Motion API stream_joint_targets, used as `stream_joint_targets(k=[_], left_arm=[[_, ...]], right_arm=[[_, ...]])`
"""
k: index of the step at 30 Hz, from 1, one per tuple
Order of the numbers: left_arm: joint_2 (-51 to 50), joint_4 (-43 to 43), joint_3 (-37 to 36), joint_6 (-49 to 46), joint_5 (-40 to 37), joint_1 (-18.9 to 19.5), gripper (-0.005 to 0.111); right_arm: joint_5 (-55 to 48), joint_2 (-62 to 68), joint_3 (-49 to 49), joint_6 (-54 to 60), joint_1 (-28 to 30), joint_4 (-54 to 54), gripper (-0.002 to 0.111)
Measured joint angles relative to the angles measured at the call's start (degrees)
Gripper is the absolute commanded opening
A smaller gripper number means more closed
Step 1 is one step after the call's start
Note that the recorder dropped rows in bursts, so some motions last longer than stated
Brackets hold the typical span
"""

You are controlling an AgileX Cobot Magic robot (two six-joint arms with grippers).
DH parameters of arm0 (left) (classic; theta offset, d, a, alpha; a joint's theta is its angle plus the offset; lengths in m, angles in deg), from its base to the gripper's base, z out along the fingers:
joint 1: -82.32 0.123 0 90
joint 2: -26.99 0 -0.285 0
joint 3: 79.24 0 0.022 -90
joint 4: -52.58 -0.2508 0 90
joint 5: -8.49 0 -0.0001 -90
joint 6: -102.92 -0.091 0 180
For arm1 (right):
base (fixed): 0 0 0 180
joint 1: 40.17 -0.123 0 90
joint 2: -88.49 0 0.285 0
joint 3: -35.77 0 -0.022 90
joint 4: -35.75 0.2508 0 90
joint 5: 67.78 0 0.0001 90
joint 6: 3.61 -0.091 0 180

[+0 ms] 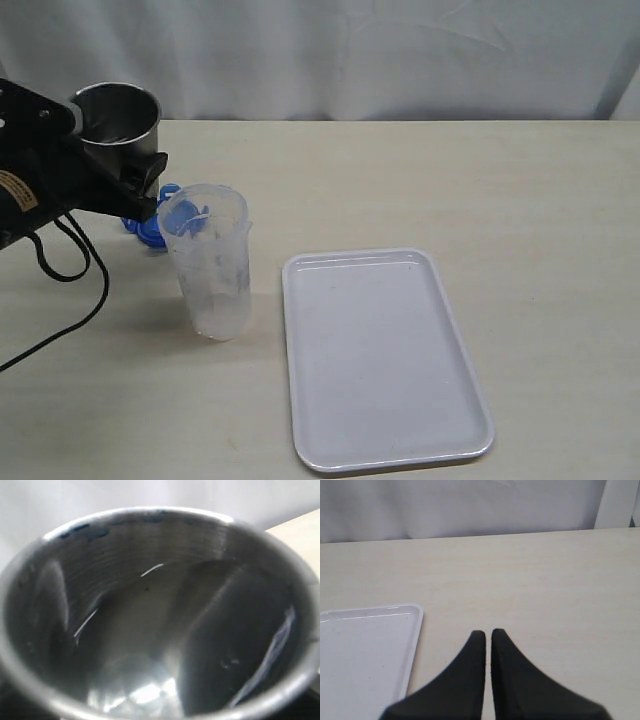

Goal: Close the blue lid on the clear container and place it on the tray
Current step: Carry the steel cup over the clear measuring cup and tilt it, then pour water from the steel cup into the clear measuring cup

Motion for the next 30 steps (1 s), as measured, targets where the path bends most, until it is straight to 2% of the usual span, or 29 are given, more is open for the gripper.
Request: stream_joint_targets(k=[8,16,30], left_arm=[[0.0,-1.8,0.5,-6.5,1.7,0.0,0.0],[0.0,-8.6,0.5,-7.3,4.9,0.0,0.0],[0.0,-9.0,0.5,-15.6,4.7,0.0,0.0]], right_arm=[[0.0,0.0,0.0,0.0,0.0,0.0,0.004],[0.0,0.0,0.0,0.0,0.0,0.0,0.004],[0.0,0.0,0.0,0.0,0.0,0.0,0.004]])
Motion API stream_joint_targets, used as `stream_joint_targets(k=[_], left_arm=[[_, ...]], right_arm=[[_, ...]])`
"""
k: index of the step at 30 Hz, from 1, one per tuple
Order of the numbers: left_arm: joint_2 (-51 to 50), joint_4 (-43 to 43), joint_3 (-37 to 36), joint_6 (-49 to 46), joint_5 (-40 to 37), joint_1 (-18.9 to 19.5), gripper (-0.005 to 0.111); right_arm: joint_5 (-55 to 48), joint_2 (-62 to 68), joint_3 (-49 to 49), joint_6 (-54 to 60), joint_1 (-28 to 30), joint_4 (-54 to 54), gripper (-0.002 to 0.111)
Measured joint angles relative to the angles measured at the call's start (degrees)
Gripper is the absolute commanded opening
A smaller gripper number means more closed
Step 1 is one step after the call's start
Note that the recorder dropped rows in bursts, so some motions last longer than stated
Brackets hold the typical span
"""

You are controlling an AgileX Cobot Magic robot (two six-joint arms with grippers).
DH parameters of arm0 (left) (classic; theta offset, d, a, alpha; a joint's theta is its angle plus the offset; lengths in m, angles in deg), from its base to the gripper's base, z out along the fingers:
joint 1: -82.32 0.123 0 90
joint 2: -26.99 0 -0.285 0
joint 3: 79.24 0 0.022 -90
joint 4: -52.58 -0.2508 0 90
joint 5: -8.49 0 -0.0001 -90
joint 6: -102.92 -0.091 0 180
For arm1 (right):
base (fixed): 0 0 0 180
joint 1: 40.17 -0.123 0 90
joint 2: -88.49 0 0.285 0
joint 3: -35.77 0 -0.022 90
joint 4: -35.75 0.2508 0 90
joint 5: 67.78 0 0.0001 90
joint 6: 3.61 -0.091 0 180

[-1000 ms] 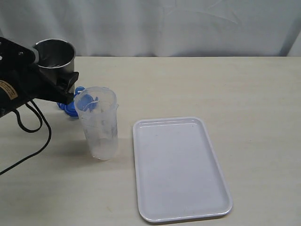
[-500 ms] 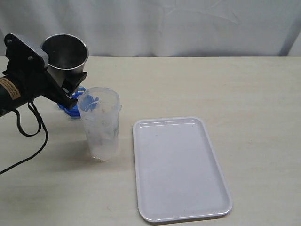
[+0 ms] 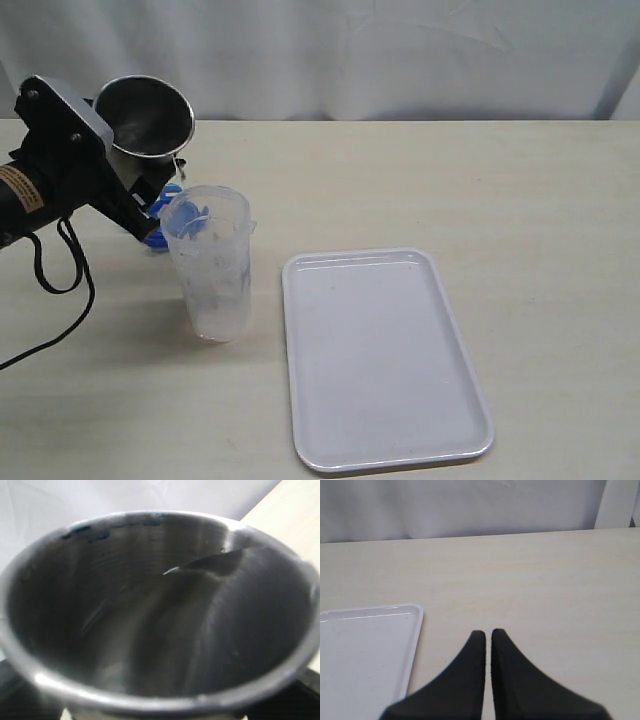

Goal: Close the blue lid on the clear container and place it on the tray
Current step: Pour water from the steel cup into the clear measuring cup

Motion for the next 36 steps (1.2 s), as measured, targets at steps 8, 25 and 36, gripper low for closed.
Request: stream_joint_targets(k=[8,25,36], left_arm=[[0.0,0.1,0.0,-5.7,-0.5,0.0,0.0],[0.0,0.1,0.0,-14.5,-0.6,0.0,0.0],[0.0,0.1,0.0,-16.0,-0.6,0.0,0.0]], right_arm=[[0.0,0.0,0.0,0.0,0.0,0.0,0.004],[0.0,0.0,0.0,0.0,0.0,0.0,0.004],[0.0,0.0,0.0,0.0,0.0,0.0,0.004]])
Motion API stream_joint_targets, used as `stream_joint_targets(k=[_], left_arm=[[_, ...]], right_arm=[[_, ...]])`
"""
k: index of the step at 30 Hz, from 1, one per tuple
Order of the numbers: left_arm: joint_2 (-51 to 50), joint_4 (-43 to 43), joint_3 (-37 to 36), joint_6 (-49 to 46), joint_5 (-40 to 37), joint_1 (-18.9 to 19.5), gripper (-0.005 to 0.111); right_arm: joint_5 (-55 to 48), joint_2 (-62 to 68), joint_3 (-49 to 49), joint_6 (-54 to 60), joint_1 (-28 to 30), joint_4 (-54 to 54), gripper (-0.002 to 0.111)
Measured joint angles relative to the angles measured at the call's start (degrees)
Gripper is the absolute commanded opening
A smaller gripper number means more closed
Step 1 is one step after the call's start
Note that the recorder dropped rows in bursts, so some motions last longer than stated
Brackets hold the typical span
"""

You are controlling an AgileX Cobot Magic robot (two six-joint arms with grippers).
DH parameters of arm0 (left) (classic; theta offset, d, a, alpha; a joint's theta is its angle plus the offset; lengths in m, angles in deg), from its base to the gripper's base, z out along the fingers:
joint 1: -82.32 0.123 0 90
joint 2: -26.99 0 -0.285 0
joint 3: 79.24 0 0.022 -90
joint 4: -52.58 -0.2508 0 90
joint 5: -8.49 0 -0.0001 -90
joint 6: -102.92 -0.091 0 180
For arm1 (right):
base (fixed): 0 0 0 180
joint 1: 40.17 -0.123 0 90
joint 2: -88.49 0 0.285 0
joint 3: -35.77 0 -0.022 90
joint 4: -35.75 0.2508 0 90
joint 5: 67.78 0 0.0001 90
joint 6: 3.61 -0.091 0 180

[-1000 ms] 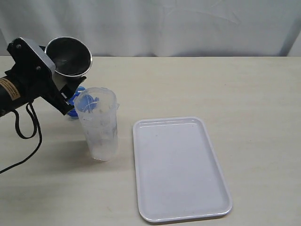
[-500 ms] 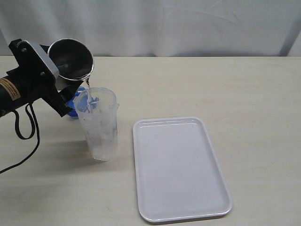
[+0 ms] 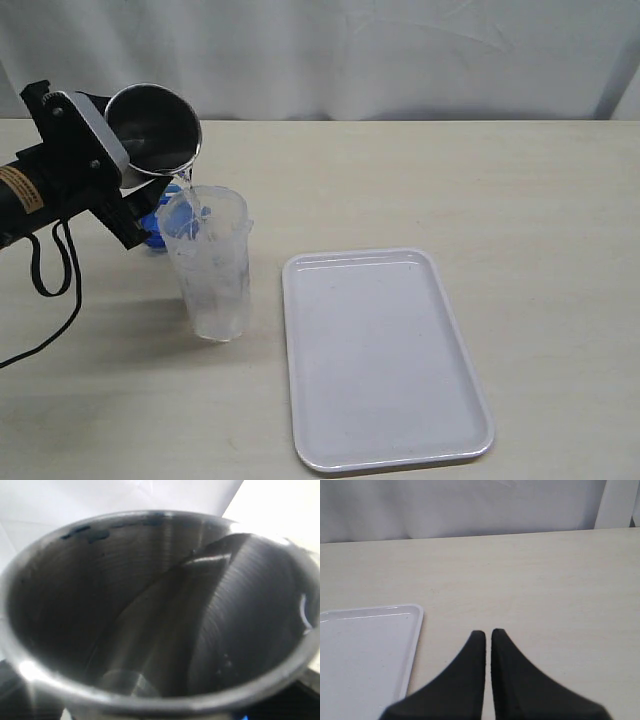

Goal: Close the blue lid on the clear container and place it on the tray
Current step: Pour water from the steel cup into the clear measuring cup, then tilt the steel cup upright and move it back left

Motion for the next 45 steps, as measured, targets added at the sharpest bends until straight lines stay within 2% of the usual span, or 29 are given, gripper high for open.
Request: stream_joint_targets(k=[12,23,29,32,37,41,45], left_arm=[[0.0,0.0,0.0,0.6,-0.6,0.0,0.0],[0.0,0.0,0.0,21.3,-4.0,0.0,0.0],[0.0,0.5,0.0,27.4,-5.2,0.3,0.0],[0.0,1.4,0.0,32.0,-3.8,2.1,0.0],[0.0,2.1,1.5,41.7,-2.6,7.8,0.0],[-0.4,2.8,4.7,47.6,-2.3,11.5,0.0],[-3.2,2.8,10.1,52.7,-1.3,13.3,0.0]], right_arm=[[0.0,0.0,0.0,0.0,0.0,0.0,0.004],[0.0,0.0,0.0,0.0,0.0,0.0,0.004],[0.0,0.0,0.0,0.0,0.0,0.0,0.004],[0.0,0.0,0.0,0.0,0.0,0.0,0.004],[0.0,0.0,0.0,0.0,0.0,0.0,0.004],[0.0,0.0,0.0,0.0,0.0,0.0,0.004],[0.0,0.0,0.0,0.0,0.0,0.0,0.004]])
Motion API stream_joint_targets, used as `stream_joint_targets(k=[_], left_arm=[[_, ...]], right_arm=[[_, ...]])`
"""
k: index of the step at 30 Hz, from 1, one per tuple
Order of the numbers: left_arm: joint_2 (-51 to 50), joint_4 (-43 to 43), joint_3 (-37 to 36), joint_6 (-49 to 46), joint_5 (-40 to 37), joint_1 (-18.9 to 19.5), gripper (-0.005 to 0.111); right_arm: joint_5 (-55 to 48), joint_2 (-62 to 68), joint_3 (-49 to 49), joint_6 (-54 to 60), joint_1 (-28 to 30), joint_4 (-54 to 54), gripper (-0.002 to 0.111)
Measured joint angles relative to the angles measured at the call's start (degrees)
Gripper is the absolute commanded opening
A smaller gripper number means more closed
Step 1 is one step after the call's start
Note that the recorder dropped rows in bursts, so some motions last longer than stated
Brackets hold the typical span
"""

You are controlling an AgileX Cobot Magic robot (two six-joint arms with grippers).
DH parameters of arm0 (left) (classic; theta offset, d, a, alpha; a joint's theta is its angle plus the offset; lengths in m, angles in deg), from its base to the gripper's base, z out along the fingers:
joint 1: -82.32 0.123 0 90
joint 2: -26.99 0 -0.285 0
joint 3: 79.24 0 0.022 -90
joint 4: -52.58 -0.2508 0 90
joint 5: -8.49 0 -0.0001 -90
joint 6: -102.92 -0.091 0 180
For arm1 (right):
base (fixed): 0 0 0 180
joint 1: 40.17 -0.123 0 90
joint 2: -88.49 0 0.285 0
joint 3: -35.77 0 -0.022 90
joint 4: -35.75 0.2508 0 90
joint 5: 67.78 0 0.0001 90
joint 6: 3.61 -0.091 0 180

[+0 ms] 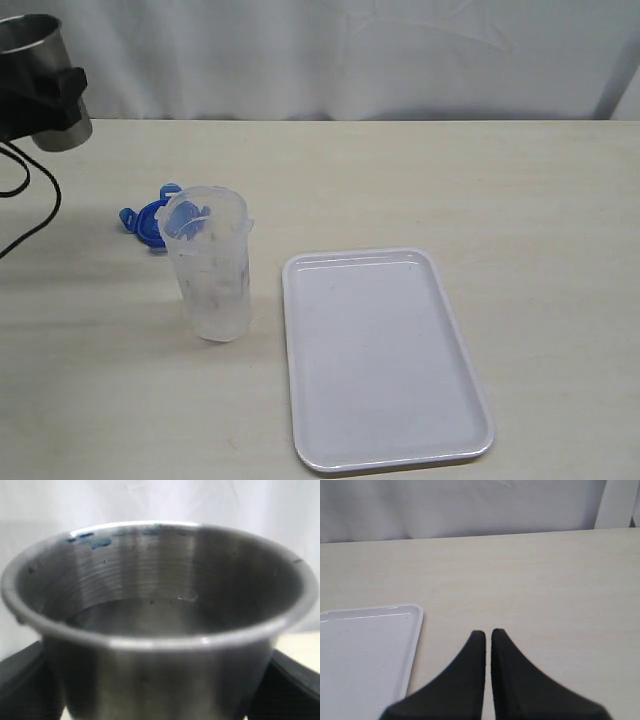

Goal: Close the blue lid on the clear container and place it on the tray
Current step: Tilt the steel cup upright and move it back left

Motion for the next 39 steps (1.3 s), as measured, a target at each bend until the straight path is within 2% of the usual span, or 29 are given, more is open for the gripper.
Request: stream_joint_targets(k=[19,22,27,33,35,39], left_arm=[[-23.7,0.0,24.3,-0.8,1.6,0.1,0.0],[-28.6,0.0,31.2,-1.1,1.6,0.1,0.0],[-34.7,0.0,38.6,-1.1,0.9,0.1,0.0],[-37.6,0.0,48.5,1.6,-12.6,0.1,0.0],[-37.6,-0.2,49.4,2.1,-14.0,0.1,0.0],[-37.6,-6.3,49.4,2.3,-14.0,1.5,0.0]], right_arm=[[0.0,0.0,0.0,0.0,0.0,0.0,0.004],[0.0,0.0,0.0,0.0,0.0,0.0,0.004],[0.0,0.0,0.0,0.0,0.0,0.0,0.004],[0.0,0.0,0.0,0.0,0.0,0.0,0.004],[0.0,0.0,0.0,0.0,0.0,0.0,0.004],[0.0,0.0,0.0,0.0,0.0,0.0,0.004]])
